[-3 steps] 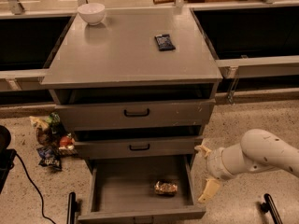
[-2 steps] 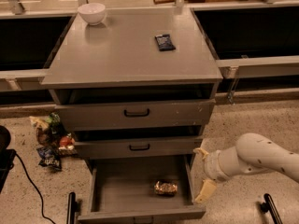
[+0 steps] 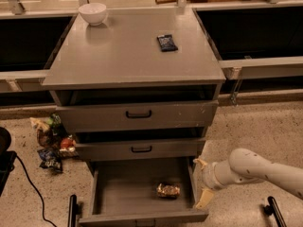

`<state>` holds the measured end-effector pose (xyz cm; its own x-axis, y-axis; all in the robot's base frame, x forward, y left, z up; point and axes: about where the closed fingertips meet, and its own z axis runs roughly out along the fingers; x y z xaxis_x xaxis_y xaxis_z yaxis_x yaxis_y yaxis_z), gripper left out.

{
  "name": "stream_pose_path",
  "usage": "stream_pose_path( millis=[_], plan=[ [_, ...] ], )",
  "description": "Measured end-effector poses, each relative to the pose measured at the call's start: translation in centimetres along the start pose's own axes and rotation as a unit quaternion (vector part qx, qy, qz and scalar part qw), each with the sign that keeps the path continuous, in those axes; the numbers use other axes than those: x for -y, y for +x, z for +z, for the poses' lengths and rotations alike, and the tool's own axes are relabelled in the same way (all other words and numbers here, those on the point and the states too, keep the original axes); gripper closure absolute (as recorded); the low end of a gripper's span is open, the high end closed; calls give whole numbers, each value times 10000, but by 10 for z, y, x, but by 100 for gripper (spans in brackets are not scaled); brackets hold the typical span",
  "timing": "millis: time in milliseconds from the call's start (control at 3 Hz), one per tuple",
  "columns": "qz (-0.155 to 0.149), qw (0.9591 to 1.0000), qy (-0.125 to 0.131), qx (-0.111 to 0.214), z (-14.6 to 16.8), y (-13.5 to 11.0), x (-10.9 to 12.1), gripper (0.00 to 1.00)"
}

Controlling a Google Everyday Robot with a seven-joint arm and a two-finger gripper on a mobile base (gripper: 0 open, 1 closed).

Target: Pick orange can from bottom drawer and place on counter

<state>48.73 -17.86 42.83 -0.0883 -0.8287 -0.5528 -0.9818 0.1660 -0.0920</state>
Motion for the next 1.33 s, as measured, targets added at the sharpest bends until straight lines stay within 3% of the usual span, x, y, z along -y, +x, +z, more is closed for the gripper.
stream_pose_path(
  millis=[667,1000,1333],
  plan=[
    [-129,9984,-361,405,90,39,21,0],
    [-130,9984,-362,405,90,39,21,0],
    [-179,9982,-362,453,118,41,28,0]
  ],
)
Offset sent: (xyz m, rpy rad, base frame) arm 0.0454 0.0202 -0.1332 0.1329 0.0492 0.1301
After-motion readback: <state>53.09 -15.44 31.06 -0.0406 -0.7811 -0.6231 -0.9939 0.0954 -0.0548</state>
